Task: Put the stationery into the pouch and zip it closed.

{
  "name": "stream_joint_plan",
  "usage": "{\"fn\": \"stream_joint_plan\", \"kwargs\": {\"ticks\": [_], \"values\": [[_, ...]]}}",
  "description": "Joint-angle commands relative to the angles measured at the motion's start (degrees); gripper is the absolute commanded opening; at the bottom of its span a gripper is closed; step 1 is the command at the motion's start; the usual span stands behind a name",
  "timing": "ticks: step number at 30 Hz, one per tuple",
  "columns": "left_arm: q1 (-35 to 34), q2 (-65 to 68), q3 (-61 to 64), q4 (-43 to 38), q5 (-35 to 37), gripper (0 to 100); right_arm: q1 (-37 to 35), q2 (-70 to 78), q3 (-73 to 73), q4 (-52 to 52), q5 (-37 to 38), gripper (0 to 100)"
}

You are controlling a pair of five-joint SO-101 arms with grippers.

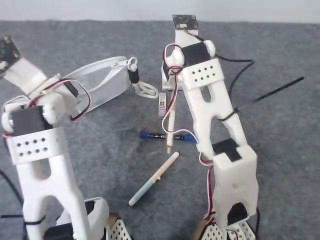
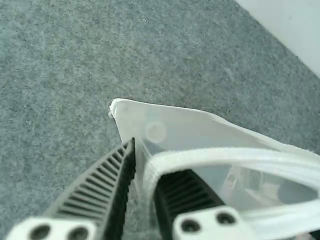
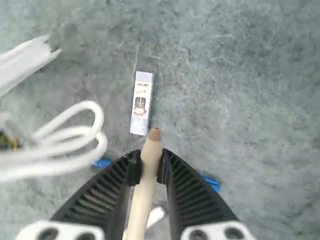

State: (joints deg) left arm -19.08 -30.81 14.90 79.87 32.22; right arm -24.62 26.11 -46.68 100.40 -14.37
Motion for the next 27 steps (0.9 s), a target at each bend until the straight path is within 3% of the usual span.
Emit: {"fn": "stream_joint_plan", "kwargs": {"ticks": [1, 12, 27], "values": [[-0.4, -0.5, -0.3, -2.1, 1.1, 1, 0.7, -8.7, 1.5, 2.5, 3.1, 0.6], [-0.1, -0.5, -0.3, -2.3, 1.1, 1, 0.7, -29.8, 13.7, 2.2, 3.3, 0.6], [-0.1, -0.5, -0.3, -2.4, 1.1, 1, -2.9, -50.8, 37.9, -15.4, 2.9, 0.6]]}}
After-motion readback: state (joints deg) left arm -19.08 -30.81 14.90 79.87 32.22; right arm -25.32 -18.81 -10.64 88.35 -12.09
